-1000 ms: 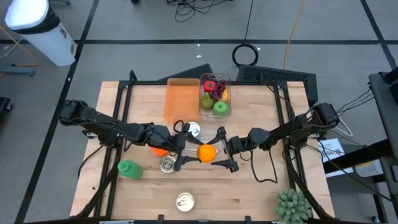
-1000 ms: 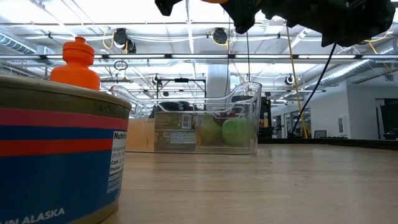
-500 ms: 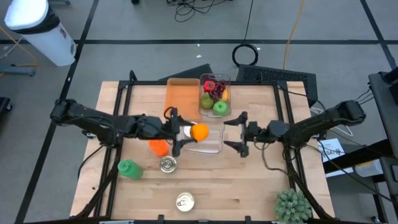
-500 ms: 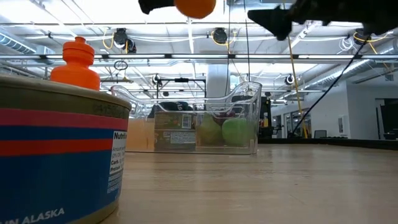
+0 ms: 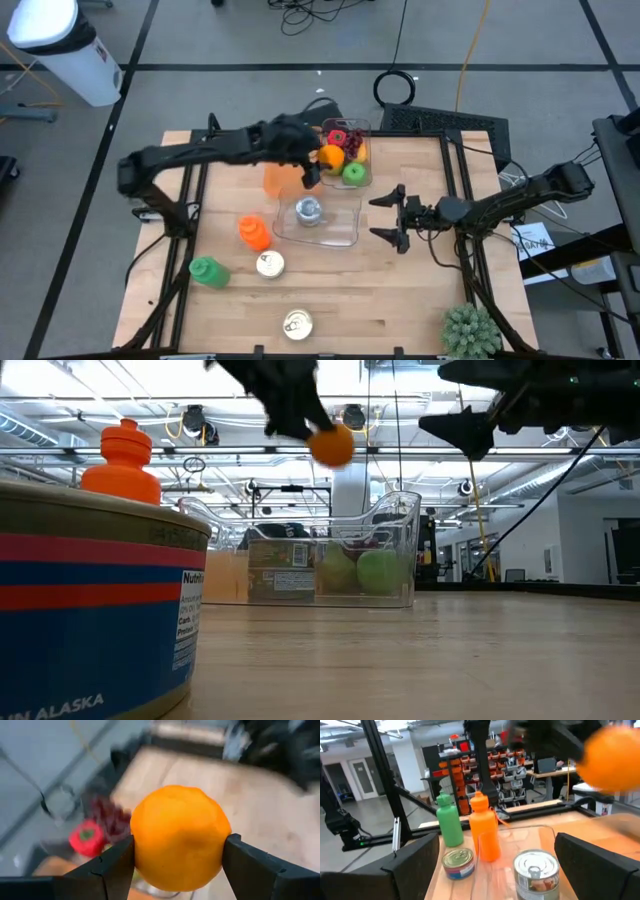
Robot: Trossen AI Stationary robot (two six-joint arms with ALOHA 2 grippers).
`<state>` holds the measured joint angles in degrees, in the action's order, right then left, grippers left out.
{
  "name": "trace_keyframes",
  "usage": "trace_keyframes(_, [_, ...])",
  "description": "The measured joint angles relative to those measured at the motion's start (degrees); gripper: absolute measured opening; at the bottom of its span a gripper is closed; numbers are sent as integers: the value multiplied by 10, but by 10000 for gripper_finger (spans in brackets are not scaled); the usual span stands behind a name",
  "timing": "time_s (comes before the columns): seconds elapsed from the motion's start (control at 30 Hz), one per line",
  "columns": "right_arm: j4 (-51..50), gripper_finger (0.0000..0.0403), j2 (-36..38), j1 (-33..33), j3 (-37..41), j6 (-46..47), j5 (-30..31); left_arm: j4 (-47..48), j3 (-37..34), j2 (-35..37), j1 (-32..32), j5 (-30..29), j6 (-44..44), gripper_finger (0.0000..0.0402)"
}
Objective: Pick & Place Food Item
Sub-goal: Put the orange into the top transparent bin
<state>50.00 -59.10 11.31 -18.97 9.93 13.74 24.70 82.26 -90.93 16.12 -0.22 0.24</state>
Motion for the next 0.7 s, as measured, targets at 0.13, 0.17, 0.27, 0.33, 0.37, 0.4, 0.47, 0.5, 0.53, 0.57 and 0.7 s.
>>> trace_keyframes(0.13, [-2,377,-6,0,4,1,-2,15,28,-79,48,50,-27,267])
trace_keyframes(0.17, [-2,377,-6,0,6,1,-2,15,36,-97,58,62,-36,267])
trace_keyframes(0.27, [0,377,-9,0,6,1,-2,33,51,-146,78,84,-55,267])
trace_keyframes(0.33, [0,377,-8,0,7,0,-2,36,56,-171,86,99,-68,267])
trace_keyframes(0.37, [3,377,-8,0,7,0,-3,40,58,-180,90,111,-72,267])
trace_keyframes(0.4, [3,377,-8,0,7,0,-3,42,59,-186,93,123,-78,267])
trace_keyframes(0.47, [2,377,-8,0,7,-1,-3,44,61,-194,98,144,-86,264])
trace_keyframes(0.5, [3,377,-8,0,7,-1,-3,50,61,-196,99,149,-86,264])
trace_keyframes(0.53, [3,378,-8,0,7,-1,-3,58,61,-198,99,152,-88,264])
trace_keyframes(0.57, [3,378,-8,0,7,-1,-3,64,61,-198,99,152,-87,264])
trace_keyframes(0.7, [3,378,-8,0,7,-3,-3,83,61,-198,97,156,-91,264])
